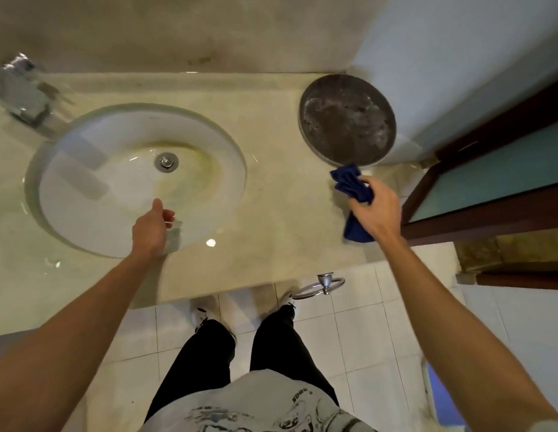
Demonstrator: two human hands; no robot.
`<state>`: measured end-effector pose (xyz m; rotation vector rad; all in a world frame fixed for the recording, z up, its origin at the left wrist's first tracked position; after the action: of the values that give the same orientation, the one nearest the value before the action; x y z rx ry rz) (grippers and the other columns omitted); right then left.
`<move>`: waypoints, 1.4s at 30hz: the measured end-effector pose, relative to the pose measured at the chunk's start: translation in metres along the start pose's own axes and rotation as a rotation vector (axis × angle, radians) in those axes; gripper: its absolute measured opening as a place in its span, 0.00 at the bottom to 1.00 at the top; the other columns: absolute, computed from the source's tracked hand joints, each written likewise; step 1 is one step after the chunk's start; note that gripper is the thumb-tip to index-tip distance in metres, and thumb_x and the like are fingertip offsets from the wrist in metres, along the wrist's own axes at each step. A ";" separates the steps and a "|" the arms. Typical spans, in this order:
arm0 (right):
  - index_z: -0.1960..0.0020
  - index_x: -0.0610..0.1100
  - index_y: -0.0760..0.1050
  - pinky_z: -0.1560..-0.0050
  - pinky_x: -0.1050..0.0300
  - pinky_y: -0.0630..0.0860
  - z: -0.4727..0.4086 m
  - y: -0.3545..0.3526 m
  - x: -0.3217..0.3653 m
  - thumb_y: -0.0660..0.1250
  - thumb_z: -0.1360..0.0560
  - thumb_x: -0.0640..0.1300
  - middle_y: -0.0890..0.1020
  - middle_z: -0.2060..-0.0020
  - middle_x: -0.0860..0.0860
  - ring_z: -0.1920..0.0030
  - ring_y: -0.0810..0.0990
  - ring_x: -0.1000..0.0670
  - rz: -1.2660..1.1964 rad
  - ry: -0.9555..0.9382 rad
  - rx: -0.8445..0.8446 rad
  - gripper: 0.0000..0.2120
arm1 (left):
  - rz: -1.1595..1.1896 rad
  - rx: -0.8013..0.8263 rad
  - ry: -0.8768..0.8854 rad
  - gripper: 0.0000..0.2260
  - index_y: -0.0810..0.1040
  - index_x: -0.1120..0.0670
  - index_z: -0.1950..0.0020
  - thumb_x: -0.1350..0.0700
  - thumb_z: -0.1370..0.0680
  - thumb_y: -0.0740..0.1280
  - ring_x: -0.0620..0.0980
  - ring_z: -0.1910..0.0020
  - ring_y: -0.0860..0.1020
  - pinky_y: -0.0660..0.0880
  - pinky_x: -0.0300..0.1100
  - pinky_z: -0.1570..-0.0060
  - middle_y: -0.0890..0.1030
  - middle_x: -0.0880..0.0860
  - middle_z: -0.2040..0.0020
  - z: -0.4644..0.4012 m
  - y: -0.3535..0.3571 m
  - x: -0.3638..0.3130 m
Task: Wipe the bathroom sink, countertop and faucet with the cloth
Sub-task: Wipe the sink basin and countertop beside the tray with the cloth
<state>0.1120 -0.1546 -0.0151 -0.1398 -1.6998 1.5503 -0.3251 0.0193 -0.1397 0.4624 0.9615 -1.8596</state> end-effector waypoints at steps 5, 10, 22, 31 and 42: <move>0.40 0.47 0.72 0.55 0.48 0.76 0.008 0.000 -0.063 0.75 0.28 0.52 0.84 0.53 0.45 0.54 0.82 0.38 0.264 0.066 0.139 0.21 | -0.037 0.033 -0.017 0.29 0.84 0.53 0.57 0.35 0.20 0.52 0.58 0.50 0.82 0.75 0.51 0.45 0.86 0.54 0.53 0.000 0.005 0.002; 0.45 0.46 0.70 0.57 0.49 0.75 0.035 0.027 -0.049 0.75 0.29 0.50 0.84 0.56 0.48 0.57 0.82 0.40 0.150 0.077 0.048 0.19 | -0.022 0.101 -0.021 0.30 0.84 0.52 0.59 0.36 0.17 0.51 0.56 0.54 0.82 0.74 0.51 0.43 0.86 0.51 0.57 -0.001 0.008 0.002; 0.46 0.48 0.71 0.62 0.55 0.69 0.132 0.157 0.126 0.72 0.29 0.48 0.81 0.59 0.54 0.62 0.79 0.48 -0.114 0.166 -0.025 0.15 | -0.017 0.285 -0.006 0.27 0.82 0.53 0.58 0.39 0.15 0.52 0.50 0.59 0.80 0.72 0.47 0.49 0.84 0.51 0.56 -0.017 -0.019 -0.015; 0.46 0.51 0.72 0.64 0.57 0.66 0.203 0.246 0.283 0.73 0.29 0.50 0.81 0.60 0.57 0.63 0.77 0.51 -0.314 0.205 0.087 0.15 | -0.080 -0.009 0.223 0.28 0.85 0.54 0.48 0.42 0.15 0.48 0.52 0.45 0.81 0.73 0.46 0.39 0.85 0.50 0.45 -0.043 -0.110 -0.044; 0.42 0.43 0.77 0.50 0.55 0.78 0.119 0.278 0.395 0.72 0.24 0.40 0.83 0.53 0.50 0.53 0.81 0.48 -1.113 0.460 0.241 0.11 | 0.305 -0.668 0.387 0.10 0.77 0.52 0.49 0.56 0.15 0.57 0.36 0.54 0.74 0.68 0.28 0.50 0.76 0.49 0.49 0.004 -0.194 -0.038</move>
<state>-0.3413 0.0452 -0.0579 0.4707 -0.9046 0.7589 -0.4774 0.0829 -0.0307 0.5231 1.5927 -1.1012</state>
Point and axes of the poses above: each hand's wrist, its own z-axis away from the middle knuckle, its own y-axis out of the palm, x = y × z, the point moved 4 cm from there along -z, towards the middle knuckle
